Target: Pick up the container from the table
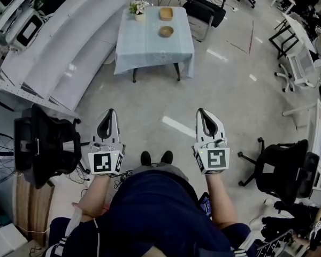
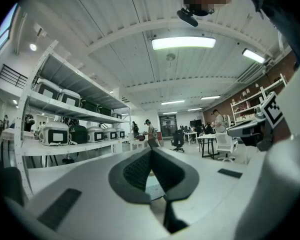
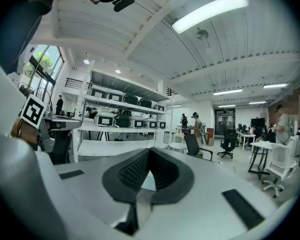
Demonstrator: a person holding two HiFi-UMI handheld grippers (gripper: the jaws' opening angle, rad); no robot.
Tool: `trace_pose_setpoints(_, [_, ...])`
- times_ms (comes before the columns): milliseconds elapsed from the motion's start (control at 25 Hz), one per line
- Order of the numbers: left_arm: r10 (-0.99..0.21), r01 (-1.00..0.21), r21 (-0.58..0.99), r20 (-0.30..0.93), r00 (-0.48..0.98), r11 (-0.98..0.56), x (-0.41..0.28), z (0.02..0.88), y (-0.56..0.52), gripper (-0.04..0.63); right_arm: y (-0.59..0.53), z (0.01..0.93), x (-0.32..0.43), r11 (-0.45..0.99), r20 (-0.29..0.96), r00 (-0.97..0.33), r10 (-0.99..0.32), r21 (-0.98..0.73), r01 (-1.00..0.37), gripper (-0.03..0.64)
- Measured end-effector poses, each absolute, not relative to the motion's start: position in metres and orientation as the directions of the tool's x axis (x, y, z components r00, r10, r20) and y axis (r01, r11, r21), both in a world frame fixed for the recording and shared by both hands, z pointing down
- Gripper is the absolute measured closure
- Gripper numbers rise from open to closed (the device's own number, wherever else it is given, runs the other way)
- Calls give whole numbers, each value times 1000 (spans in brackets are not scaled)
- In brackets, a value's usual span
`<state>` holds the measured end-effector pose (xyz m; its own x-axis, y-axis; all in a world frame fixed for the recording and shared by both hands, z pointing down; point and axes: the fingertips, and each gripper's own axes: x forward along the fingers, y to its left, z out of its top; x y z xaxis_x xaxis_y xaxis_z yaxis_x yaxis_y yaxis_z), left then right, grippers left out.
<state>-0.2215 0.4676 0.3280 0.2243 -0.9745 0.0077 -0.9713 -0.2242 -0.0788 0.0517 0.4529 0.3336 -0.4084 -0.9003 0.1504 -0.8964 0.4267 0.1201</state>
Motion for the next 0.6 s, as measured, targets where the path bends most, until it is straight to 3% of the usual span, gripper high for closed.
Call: trace_pose_setpoints(600, [-973,-969,-88,8,232,-232,-212,327,457,591,447,340,58,441,175,-422,-890,89,-893,618])
